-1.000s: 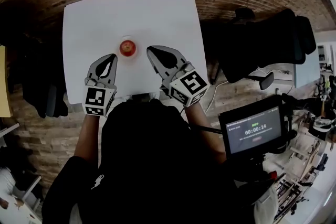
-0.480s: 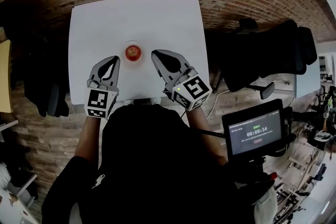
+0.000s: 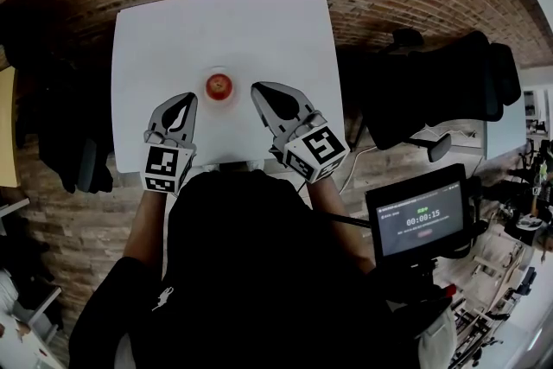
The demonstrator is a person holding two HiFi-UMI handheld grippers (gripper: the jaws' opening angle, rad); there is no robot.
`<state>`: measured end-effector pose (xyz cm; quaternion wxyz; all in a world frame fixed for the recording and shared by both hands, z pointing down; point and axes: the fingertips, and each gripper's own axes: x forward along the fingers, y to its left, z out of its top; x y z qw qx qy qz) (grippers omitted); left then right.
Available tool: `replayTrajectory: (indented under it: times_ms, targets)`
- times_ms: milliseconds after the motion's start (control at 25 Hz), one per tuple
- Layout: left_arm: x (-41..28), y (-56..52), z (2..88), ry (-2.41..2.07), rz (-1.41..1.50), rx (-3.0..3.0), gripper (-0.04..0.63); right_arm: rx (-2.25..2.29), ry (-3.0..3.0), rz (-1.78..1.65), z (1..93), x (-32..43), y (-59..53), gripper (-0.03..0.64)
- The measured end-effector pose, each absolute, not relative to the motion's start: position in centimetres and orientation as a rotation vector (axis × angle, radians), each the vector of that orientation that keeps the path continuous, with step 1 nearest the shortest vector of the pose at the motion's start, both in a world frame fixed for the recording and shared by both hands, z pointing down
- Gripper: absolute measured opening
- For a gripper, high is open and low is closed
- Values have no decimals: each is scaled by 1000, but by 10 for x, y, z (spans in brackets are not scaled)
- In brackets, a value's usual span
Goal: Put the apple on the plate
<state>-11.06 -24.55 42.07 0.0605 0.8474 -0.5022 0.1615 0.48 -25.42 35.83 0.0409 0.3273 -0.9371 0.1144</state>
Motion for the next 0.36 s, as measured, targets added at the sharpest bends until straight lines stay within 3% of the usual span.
replayTrajectory:
  times_ms: [360]
  targets:
    - [-114, -251, 431, -1506, 521, 2559, 6, 1007, -2854, 338, 361, 3, -259, 3]
